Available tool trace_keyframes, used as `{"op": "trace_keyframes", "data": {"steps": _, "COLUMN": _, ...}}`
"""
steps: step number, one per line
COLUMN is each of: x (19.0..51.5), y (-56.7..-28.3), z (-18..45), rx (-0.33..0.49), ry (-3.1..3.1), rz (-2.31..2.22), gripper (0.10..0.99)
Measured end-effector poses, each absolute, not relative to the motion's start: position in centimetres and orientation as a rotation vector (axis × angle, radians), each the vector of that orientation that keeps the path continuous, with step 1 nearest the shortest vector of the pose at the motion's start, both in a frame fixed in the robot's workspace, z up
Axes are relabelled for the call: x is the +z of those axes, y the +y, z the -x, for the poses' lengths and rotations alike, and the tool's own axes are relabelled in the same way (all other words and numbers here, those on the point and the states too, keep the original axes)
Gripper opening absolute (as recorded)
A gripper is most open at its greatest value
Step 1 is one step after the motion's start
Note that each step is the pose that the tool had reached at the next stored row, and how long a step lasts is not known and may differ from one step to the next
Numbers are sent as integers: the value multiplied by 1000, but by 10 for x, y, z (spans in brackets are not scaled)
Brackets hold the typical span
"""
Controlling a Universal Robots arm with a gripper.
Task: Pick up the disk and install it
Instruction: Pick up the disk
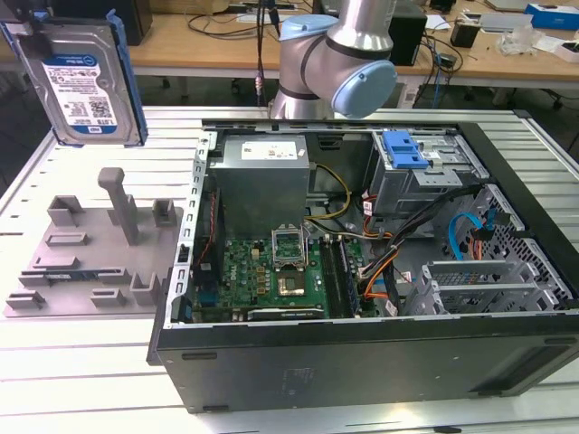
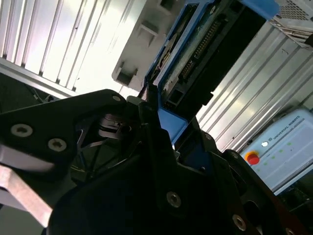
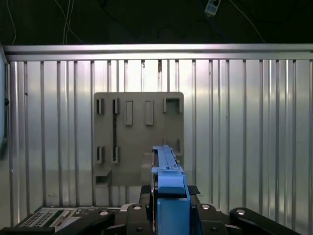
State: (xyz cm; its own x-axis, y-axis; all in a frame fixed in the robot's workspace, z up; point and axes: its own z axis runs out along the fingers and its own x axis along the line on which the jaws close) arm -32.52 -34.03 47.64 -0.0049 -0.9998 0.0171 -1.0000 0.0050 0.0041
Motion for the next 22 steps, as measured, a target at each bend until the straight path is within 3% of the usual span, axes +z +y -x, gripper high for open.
{"op": "trace_keyframes", "data": {"steps": 22, "x": 490, "y": -385, "z": 205, "rx": 14, "ry": -2216, "rz": -2205, "gripper": 369}}
